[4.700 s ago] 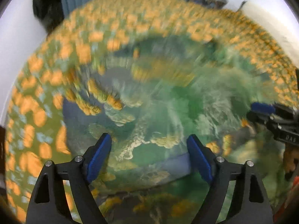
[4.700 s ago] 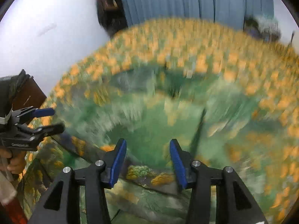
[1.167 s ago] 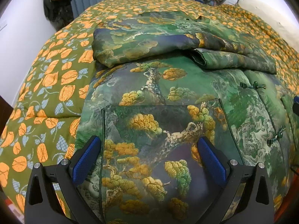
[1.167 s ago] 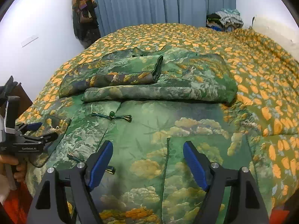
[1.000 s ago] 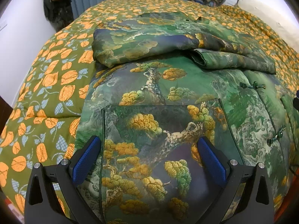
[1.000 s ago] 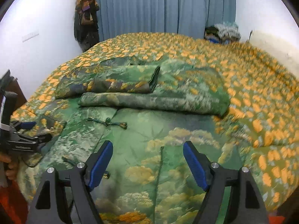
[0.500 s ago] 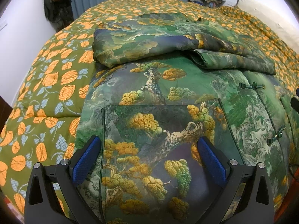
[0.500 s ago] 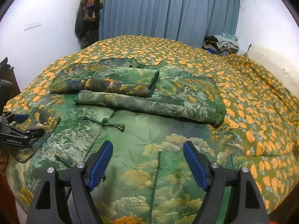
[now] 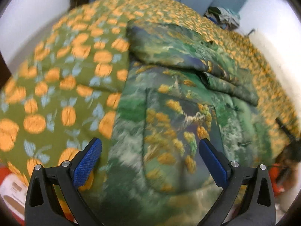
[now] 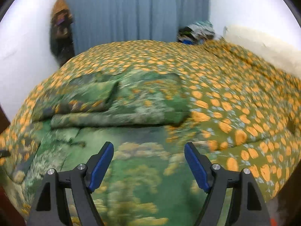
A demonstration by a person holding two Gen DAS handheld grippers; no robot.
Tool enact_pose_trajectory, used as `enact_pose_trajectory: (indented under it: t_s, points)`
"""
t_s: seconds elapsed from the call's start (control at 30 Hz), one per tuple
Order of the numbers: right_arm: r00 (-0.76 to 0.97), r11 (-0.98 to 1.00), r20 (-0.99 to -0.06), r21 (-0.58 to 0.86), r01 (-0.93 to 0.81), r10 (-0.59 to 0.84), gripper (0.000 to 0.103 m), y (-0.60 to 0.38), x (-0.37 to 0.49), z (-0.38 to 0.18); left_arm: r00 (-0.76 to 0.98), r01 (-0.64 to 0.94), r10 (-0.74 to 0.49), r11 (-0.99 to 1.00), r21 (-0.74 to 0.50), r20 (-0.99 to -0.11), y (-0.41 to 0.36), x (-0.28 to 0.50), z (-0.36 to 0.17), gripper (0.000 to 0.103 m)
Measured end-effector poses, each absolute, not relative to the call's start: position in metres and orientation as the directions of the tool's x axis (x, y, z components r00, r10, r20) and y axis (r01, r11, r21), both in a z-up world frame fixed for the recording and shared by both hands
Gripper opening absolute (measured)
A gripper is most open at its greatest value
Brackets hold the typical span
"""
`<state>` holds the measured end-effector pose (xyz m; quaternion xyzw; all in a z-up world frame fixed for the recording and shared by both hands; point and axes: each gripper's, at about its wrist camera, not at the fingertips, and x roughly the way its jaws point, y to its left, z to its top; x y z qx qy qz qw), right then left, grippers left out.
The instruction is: Fold large clothes
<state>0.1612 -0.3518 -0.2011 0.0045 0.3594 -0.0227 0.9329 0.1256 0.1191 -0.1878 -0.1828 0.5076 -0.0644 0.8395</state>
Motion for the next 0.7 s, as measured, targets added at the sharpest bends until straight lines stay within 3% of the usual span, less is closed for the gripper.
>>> enact_pose_trajectory:
  t_s: [0.17,0.27,0.33,0.57,0.6,0.67,0.7]
  points:
    - [0.560,0.999,-0.828,0.049,0.021,0.029,0.079,-0.432,0.161,-0.210,0.384,-0.059,-0.396,0.891,-0.451,-0.834,0.118,0.111,-0.212,0.102]
    - [0.389,0.997,-0.919,0.072,-0.002,0.067,0.079,-0.468,0.158,-0.230,0.330,-0.008,-0.380,0.914,-0.405,-0.864,0.100,0.107,-0.222,0.102]
    - [0.329,0.996,-0.940,0.092,-0.013,0.091,0.079,-0.478,0.153,-0.242,0.315,0.022,-0.368,0.924,-0.381,-0.875,0.090,0.107,-0.223,0.102]
    - [0.130,0.973,-0.964,0.225,-0.060,0.231,0.080,-0.471,0.158,-0.286,0.233,0.018,-0.476,0.874,-0.486,-0.848,0.089,0.111,-0.226,0.102]
    - [0.094,0.964,-0.960,0.263,-0.033,0.265,0.076,-0.472,0.158,-0.287,0.224,0.020,-0.481,0.872,-0.489,-0.848,0.089,0.110,-0.224,0.102]
    - [0.077,0.944,-0.941,0.328,-0.031,0.329,0.050,-0.473,0.157,-0.286,0.211,0.032,-0.483,0.872,-0.488,-0.850,0.089,0.107,-0.221,0.097]
    - [0.073,0.932,-0.929,0.360,-0.041,0.362,0.032,-0.471,0.155,-0.284,0.206,0.032,-0.464,0.883,-0.467,-0.862,0.088,0.105,-0.220,0.086]
